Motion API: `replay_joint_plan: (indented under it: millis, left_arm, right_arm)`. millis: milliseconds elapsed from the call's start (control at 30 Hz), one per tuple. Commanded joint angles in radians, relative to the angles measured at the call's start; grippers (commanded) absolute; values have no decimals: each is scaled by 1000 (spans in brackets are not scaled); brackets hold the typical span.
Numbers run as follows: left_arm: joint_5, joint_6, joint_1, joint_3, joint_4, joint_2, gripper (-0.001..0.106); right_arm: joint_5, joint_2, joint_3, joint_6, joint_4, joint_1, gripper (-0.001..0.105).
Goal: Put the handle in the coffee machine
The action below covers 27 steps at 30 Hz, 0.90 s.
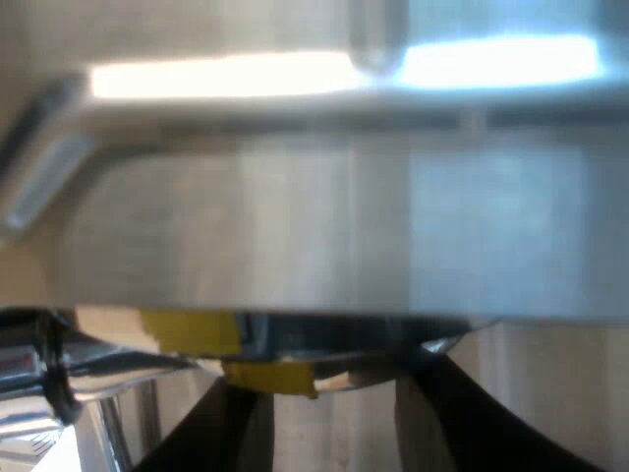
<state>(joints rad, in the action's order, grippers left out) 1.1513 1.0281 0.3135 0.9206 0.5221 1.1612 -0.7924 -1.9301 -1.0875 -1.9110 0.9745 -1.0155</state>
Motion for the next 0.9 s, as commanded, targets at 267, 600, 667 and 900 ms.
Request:
replay_joint_plan:
  millis: [267, 600, 667, 900]
  left_arm:
    - [-208, -25, -9, 141, 144, -7, 1]
    - [-545, -175, -158, 271, 399, 4, 1]
    - [-626, -205, -195, 276, 460, 34, 1]
    - [-685, -249, -235, 301, 586, 137, 1]
  right_arm:
    - [-17, 45, -31, -8, 142, 11, 32]
    - [-17, 45, -31, -8, 142, 11, 32]
    - [-17, 45, -31, -8, 142, 11, 32]
    - [-15, 45, -31, -8, 142, 11, 32]
